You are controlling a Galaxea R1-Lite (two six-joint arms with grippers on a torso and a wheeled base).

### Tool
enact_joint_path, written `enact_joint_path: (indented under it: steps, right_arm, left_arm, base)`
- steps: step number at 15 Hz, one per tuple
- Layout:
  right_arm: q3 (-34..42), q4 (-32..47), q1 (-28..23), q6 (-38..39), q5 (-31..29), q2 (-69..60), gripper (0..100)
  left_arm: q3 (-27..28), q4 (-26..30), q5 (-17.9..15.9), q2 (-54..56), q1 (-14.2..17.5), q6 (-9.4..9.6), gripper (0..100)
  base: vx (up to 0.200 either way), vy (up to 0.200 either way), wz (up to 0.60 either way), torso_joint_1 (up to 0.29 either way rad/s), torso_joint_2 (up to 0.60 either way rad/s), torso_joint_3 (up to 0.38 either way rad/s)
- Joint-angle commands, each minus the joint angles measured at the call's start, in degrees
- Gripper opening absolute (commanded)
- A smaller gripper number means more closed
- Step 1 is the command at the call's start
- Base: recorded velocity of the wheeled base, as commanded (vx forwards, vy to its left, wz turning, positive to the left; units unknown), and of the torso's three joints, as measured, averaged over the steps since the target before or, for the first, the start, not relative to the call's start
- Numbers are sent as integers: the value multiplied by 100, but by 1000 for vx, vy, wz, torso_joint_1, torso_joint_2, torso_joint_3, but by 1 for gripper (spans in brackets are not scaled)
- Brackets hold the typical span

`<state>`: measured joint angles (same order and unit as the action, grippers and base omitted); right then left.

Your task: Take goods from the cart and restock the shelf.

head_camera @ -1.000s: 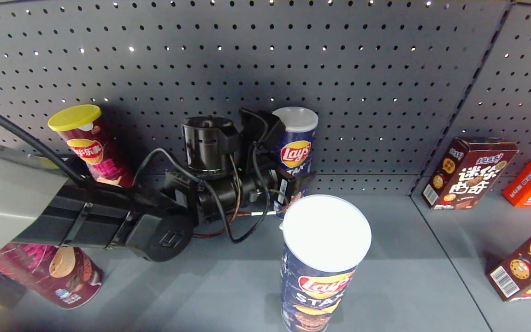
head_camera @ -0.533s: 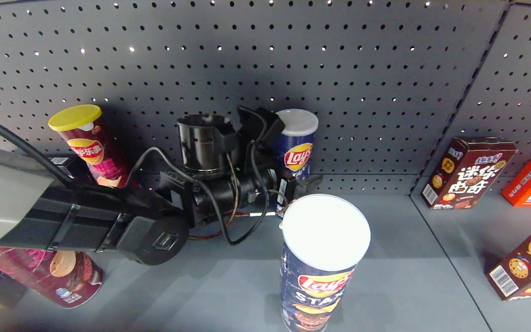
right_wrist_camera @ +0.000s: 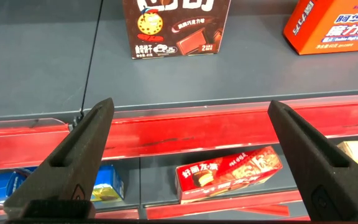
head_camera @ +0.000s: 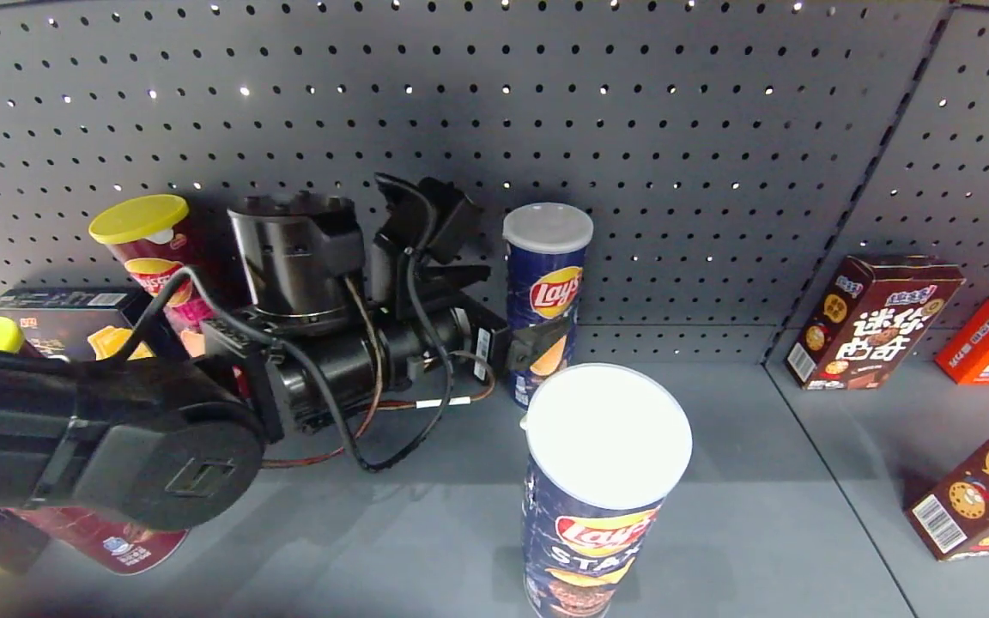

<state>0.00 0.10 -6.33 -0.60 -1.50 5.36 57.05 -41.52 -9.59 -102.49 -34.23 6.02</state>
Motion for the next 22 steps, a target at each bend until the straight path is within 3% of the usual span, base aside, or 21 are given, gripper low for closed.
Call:
enact_joint_path:
  steps: [1, 2, 5, 7, 8, 10, 11, 14, 17, 18, 20, 22]
  right_arm:
    - [0, -1, 0, -2, 1, 9, 100]
    - [0, -1, 9, -2, 1, 9, 100]
    - [0, -1, 0, -2, 1, 9, 100]
    - [0, -1, 0, -2, 1, 9, 100]
    - [0, -1, 9, -2, 1, 9, 100]
    - [0, -1, 0, -2, 1, 9, 100]
    - [0, -1, 0, -2, 1, 9, 100]
    - [0, -1, 0, -2, 1, 9, 100]
    - [0, -1, 0, -2, 1, 9, 100]
    - [0, -1, 9, -2, 1, 9, 100]
    - [0, -1, 9, -2, 1, 9, 100]
    - [0, -1, 0, -2, 1, 9, 100]
  left_arm:
    - [-388, 4, 151, 572, 22, 4, 100]
    - [-476, 4, 221, 677, 22, 4, 100]
    - [-1047, 56, 854, 1451, -75, 145, 100]
    - [-1240, 65, 898, 1750, -136, 233, 100]
    - [-1223, 83, 1021, 1917, -286, 391, 100]
    - [-1258, 83, 1724, 2233, -646, 699, 100]
    - [-1293, 92, 1944, 2435, -752, 734, 100]
    - [-1170, 144, 2366, 2866, -708, 971, 100]
    - [-1065, 883, 2506, 3490, -796, 1112, 100]
    - [-1082, 1076, 2506, 3736, -1033, 1112, 100]
    - [-1100, 1217, 2515, 4026, -1499, 1129, 100]
    - [-1082, 1217, 2541, 4131, -1534, 1252, 100]
  base:
    - [0, 0, 0, 0, 0, 0]
    - [0, 0, 0, 0, 0, 0]
    - [0, 0, 0, 0, 0, 0]
    - [0, 0, 0, 0, 0, 0]
    - [0, 0, 0, 0, 0, 0]
    - [0, 0, 0, 0, 0, 0]
    - [0, 0, 0, 0, 0, 0]
    - [0, 0, 0, 0, 0, 0]
    - [0, 0, 0, 0, 0, 0]
    - [0, 0, 0, 0, 0, 0]
    - [0, 0, 0, 0, 0, 0]
    - [0, 0, 0, 0, 0, 0]
